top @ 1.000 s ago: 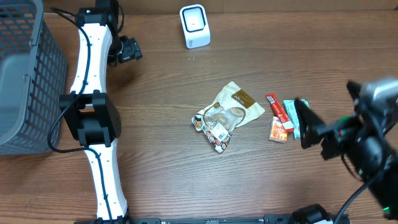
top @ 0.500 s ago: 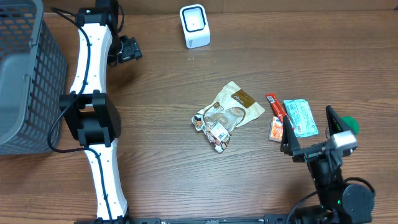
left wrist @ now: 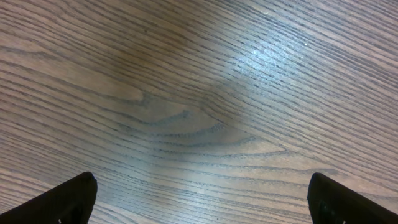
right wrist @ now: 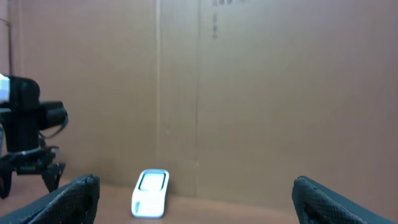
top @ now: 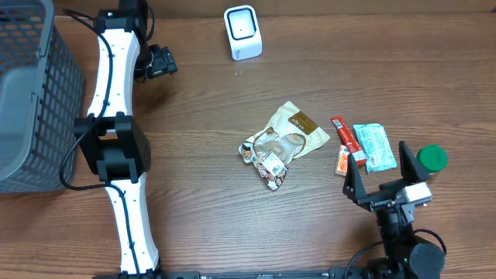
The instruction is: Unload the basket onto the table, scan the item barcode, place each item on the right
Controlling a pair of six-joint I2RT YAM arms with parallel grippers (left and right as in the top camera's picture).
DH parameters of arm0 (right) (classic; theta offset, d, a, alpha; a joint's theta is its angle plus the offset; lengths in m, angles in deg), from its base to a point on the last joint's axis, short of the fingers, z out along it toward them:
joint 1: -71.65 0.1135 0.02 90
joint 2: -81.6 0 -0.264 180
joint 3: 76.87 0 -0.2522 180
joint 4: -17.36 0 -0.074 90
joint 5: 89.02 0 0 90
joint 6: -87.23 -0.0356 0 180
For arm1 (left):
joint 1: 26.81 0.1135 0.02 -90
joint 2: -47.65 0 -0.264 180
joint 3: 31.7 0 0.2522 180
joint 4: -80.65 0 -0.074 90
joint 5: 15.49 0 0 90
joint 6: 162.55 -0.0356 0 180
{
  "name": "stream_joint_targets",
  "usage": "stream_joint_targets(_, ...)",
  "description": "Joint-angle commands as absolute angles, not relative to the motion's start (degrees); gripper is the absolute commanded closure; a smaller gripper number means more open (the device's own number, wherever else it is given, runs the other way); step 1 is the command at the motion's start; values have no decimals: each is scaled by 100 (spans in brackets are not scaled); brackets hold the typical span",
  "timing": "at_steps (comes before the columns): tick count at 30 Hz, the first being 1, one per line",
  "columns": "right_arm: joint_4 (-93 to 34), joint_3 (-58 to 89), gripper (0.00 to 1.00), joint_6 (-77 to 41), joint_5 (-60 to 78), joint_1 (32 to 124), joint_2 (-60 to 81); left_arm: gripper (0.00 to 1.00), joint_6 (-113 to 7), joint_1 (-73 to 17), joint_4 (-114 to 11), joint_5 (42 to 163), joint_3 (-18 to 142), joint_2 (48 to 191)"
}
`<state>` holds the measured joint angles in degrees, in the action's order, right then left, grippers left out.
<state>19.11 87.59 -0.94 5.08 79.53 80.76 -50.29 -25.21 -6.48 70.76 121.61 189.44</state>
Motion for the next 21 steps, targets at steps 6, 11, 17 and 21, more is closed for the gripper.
stream_joint_targets(6, 488, 8894, 0, -494, 624, 7924, 8146, 0, -5073, -2534, -639, 7004, 12233, 19036)
stream_joint_targets(11, -65, 8892, 0, -494, 622, 7924, 8146, 0, -5073, -2534, -639, 7004, 12233, 19036)
stream_joint_targets(17, -71, 8892, 0, -494, 620, 7924, 8143, 0, -5073, -2534, -639, 7002, 12231, 19036)
stream_joint_targets(21, -71, 8892, 0, -494, 620, 7924, 8143, 0, -5073, -2534, -639, 7004, 12231, 19036)
